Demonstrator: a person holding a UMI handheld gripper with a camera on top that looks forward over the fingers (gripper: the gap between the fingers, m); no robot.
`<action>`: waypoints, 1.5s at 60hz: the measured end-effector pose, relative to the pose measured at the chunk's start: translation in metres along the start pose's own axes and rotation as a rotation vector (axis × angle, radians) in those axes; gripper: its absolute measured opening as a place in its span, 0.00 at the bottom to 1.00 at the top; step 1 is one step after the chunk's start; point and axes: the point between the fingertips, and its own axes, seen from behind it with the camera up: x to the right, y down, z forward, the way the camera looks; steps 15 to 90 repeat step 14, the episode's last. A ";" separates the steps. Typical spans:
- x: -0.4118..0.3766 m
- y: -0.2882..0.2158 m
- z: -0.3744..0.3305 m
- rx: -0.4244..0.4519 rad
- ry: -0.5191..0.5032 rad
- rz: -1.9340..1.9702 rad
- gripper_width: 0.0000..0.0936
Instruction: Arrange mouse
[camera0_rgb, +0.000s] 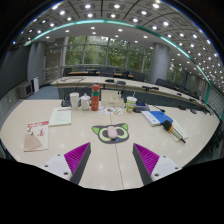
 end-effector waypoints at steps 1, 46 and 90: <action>-0.001 0.001 0.001 0.003 0.000 0.000 0.91; 0.002 -0.004 -0.009 0.015 0.022 0.007 0.91; 0.002 -0.004 -0.009 0.015 0.022 0.007 0.91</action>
